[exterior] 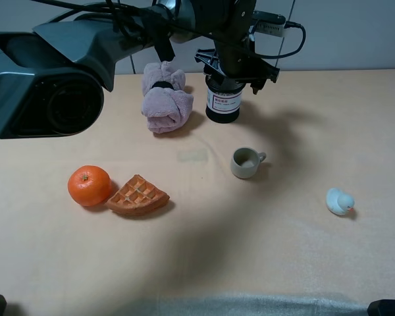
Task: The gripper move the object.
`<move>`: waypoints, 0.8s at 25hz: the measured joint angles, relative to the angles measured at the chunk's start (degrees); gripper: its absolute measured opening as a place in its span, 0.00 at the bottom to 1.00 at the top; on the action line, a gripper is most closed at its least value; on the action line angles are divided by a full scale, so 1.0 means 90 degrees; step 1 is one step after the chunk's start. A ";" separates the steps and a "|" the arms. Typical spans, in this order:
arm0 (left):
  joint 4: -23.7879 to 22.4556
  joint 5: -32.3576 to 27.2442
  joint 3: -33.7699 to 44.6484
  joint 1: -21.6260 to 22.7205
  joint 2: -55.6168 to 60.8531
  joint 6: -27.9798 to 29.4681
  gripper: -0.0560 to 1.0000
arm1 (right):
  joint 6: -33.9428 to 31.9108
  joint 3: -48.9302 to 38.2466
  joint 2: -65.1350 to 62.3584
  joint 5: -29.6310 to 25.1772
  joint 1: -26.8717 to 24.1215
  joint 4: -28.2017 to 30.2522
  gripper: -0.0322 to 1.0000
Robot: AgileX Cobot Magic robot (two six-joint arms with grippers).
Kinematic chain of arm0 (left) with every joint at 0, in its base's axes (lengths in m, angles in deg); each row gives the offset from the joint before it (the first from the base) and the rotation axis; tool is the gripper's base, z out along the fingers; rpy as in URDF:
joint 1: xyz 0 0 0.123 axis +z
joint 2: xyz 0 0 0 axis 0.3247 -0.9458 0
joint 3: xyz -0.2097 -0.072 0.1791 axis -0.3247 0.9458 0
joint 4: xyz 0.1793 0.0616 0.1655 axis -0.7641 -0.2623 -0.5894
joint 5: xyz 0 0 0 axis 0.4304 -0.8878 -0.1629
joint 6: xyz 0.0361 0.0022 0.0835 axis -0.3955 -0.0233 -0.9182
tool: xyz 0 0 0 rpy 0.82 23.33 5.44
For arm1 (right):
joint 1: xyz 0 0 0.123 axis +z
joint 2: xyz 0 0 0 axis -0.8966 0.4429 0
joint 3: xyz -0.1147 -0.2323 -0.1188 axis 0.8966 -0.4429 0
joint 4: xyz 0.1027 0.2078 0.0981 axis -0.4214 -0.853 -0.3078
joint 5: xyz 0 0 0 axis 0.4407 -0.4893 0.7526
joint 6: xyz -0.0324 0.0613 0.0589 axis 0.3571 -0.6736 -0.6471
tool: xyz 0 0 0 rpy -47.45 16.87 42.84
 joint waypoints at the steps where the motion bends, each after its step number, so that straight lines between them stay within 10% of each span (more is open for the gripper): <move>1: 0.0000 -0.0035 -0.0007 0.0000 0.0000 0.0000 0.77 | 0.0000 0.0000 0.0000 0.0000 0.0000 0.0000 0.70; 20: 0.0174 -0.2065 -0.2011 0.0000 0.0013 -0.0495 0.77 | 0.0000 0.0000 0.0000 0.0000 0.0000 0.0000 0.70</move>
